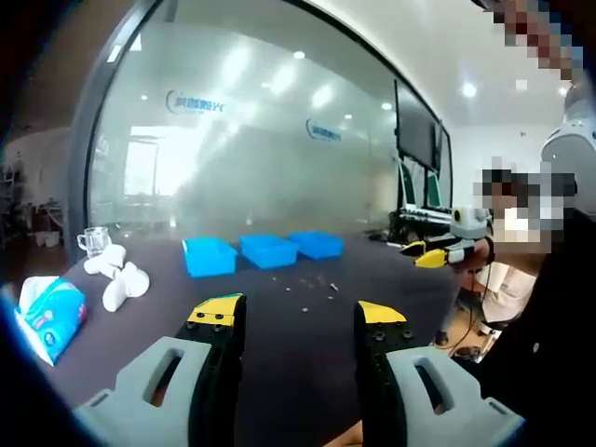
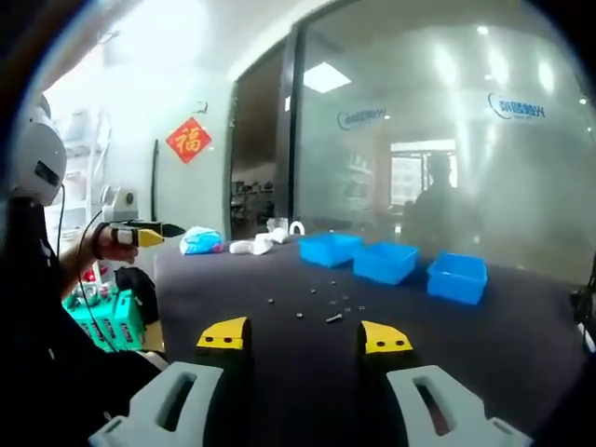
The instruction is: Sort the screws, nuts, and washers into the corresponding bins
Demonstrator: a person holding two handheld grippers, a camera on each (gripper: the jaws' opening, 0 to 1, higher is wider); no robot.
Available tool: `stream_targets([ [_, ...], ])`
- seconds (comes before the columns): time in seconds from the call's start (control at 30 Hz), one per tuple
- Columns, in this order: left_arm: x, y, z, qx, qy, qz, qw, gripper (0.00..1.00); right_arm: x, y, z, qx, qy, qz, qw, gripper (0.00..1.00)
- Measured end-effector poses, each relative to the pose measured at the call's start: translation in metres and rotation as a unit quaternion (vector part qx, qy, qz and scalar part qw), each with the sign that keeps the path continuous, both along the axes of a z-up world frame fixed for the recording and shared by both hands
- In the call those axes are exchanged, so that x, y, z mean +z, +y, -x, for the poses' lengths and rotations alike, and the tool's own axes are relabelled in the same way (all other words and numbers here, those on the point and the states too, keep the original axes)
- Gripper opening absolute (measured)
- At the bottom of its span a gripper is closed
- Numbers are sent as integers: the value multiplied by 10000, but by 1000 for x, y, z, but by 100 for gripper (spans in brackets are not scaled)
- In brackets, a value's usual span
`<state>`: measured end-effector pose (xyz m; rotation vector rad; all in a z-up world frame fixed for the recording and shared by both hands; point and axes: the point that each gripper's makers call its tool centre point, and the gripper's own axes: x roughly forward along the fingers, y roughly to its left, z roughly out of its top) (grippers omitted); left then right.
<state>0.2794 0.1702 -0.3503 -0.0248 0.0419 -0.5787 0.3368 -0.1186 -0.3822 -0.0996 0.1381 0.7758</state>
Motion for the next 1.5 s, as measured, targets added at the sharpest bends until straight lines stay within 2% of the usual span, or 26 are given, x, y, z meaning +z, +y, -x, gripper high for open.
stream_targets([
  [0.27, -5, 4, 0, 38, 18, 29, 10000, 46, -7, 17, -16, -48, 484, 210, 9986, 38],
  [0.47, -8, 5, 0, 47, 36, 105, 9999, 46, -5, 37, -27, 119, 509, 589, 9969, 38],
  [0.67, -10, 10, 0, 84, 51, 145, 9998, 46, -9, 50, -40, 146, 726, 825, 9938, 38],
  [0.9, -13, 15, -1, 148, 85, 204, 9996, 46, -21, 53, -53, 38, 927, 1105, 9895, 37],
  [1.03, -14, 14, 0, 137, 88, 221, 9996, 46, -26, 53, -57, -47, 1149, 1099, 9873, 37],
  [1.33, -15, 11, 0, 121, 99, 281, 9995, 46, -28, 61, -60, -52, 1347, 1297, 9823, 36],
  [1.5, -15, 10, 1, 100, 101, 288, 9995, 46, -27, 67, -66, 47, 1396, 1601, 9772, 36],
])
